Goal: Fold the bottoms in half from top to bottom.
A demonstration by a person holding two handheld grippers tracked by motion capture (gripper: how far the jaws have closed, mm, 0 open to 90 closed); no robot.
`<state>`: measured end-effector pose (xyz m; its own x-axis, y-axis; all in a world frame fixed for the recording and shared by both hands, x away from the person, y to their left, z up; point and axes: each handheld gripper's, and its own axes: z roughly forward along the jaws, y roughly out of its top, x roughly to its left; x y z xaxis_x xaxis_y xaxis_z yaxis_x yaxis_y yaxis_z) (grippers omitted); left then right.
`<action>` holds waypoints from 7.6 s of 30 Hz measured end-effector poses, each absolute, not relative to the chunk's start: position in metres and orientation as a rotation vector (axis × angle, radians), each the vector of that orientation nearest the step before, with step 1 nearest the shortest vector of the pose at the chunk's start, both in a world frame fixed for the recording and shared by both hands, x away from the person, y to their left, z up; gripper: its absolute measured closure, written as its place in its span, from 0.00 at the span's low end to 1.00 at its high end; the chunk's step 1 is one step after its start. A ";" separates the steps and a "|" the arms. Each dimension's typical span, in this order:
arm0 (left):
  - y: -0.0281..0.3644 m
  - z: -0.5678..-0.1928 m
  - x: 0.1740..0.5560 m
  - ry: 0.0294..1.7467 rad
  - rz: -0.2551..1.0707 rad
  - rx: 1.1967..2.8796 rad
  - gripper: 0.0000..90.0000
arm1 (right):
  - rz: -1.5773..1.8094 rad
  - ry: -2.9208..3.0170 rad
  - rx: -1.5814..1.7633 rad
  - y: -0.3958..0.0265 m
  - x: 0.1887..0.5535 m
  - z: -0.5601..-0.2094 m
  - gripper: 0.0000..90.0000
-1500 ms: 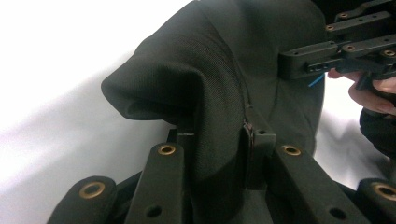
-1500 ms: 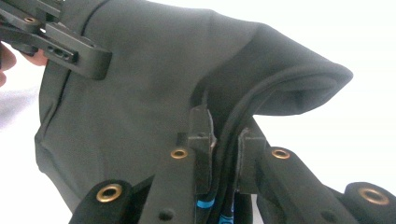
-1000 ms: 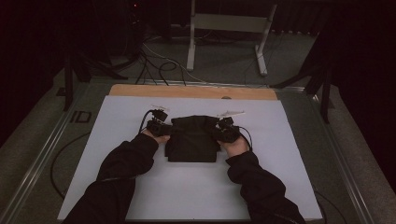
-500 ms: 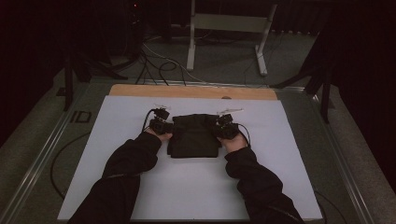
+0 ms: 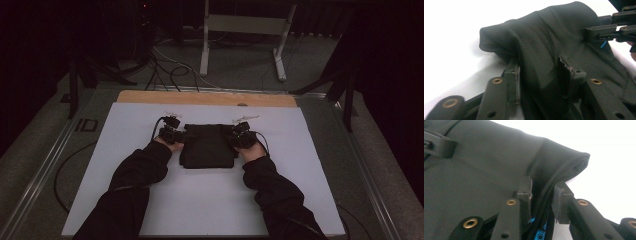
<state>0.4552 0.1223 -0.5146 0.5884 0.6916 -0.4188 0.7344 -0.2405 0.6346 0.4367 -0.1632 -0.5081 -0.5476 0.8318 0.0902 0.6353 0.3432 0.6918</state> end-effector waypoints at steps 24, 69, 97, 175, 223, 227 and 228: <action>0.123 -0.501 0.443 1.025 -0.049 1.952 0.20 | 1.144 2.275 1.386 -0.168 0.438 -0.496 0.21; 0.122 -0.448 0.386 0.680 0.033 2.033 0.00 | 1.293 2.456 1.042 -0.138 0.415 -0.454 0.12; 0.130 -0.451 0.334 0.594 0.032 2.046 0.00 | 1.356 2.540 0.856 -0.128 0.364 -0.456 0.12; 0.199 -0.489 0.248 0.607 0.059 2.120 0.00 | 1.245 2.564 0.757 -0.237 0.262 -0.488 0.13; 0.245 -0.491 0.248 0.727 0.122 2.010 0.00 | 1.204 2.441 0.944 -0.293 0.253 -0.491 0.13; 0.245 -0.490 0.247 0.726 0.118 2.003 0.00 | 1.207 2.435 0.938 -0.293 0.252 -0.491 0.13; 0.245 -0.490 0.246 0.725 0.119 2.002 0.00 | 1.209 2.436 0.940 -0.293 0.252 -0.491 0.13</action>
<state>0.2465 0.2450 -0.4898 0.8179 0.5366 -0.2076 0.4422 -0.3555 0.8234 0.2523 -0.2928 -0.4906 -0.7556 0.6532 0.0484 0.4335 0.4434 0.7845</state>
